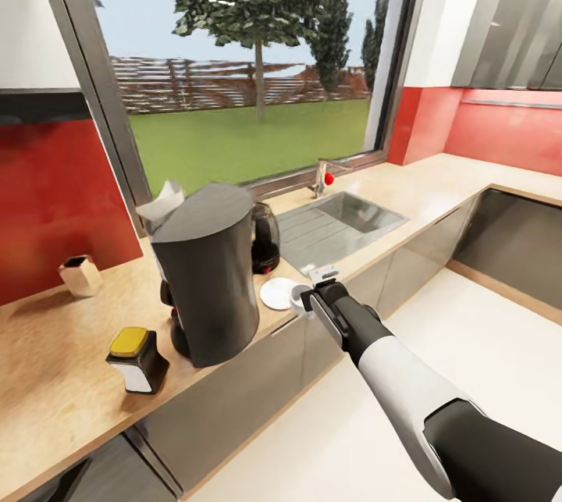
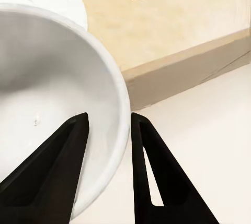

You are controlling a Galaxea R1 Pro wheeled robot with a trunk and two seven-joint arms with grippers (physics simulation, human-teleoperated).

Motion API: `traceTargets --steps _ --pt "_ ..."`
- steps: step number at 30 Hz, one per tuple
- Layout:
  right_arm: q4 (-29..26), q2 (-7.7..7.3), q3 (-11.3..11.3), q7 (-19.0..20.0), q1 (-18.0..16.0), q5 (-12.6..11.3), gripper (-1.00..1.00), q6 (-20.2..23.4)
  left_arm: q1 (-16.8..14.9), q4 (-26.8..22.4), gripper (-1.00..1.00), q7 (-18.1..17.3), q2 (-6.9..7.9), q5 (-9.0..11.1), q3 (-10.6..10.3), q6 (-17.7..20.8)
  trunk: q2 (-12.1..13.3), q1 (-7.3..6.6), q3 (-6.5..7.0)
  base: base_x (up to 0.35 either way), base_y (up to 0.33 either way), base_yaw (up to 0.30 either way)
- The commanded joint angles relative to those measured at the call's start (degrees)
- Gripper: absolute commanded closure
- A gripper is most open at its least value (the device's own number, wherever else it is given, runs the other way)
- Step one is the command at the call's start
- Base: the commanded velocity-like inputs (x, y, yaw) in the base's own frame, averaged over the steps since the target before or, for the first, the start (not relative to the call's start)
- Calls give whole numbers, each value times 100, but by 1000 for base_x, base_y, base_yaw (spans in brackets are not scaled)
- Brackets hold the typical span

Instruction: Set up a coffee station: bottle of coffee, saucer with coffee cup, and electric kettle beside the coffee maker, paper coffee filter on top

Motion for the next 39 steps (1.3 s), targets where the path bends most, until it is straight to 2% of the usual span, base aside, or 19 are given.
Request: traceTargets --steps 1,12,15,39 --pt "-3 0 13 -38 -6 -67 100 14 -2 -3 -100 16 2 55 -49 -15 -10 6 -11 279 -199 221" --pt "-3 0 13 -38 -6 -62 100 14 4 34 -100 11 -4 64 -50 -6 -10 6 -11 271 -192 270" --pt "4 0 13 -38 -6 -67 100 14 54 89 -100 10 -78 65 -57 44 -10 6 -11 44 -29 232" --pt "72 0 9 -55 5 -41 100 22 51 358 -100 81 -120 91 -50 232 -10 6 -11 50 -11 22"
